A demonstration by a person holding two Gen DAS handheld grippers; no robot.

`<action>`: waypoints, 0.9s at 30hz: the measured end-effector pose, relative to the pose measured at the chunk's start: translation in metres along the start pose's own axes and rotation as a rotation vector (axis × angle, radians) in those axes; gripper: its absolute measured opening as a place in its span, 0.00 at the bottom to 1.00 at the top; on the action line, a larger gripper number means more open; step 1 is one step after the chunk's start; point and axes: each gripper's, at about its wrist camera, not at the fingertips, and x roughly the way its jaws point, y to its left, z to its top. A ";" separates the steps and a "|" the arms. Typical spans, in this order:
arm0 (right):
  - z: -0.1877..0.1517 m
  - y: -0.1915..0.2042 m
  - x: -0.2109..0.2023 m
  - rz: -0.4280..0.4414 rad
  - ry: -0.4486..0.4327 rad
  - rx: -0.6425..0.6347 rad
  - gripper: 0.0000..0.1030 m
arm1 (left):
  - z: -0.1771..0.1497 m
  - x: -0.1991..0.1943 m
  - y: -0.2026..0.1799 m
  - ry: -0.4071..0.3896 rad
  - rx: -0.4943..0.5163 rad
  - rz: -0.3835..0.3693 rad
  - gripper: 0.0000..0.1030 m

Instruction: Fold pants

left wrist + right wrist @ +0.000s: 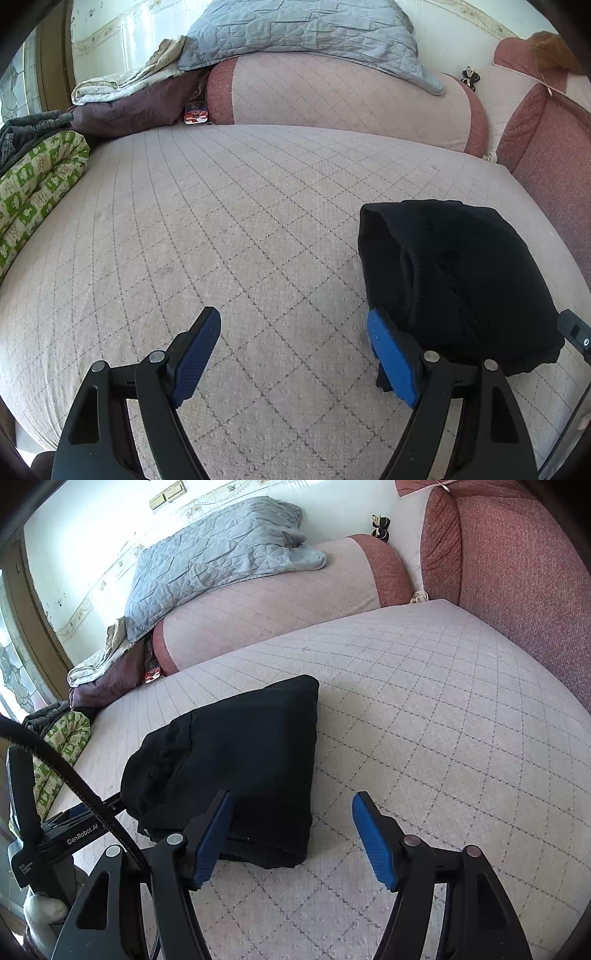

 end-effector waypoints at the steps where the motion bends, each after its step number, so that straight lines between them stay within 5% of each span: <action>1: 0.001 0.000 0.000 0.001 0.002 0.000 0.70 | 0.000 0.000 0.000 0.002 -0.002 -0.001 0.79; 27: 0.000 0.001 -0.007 -0.027 -0.016 -0.013 0.72 | -0.001 0.013 0.009 0.066 -0.037 -0.035 0.79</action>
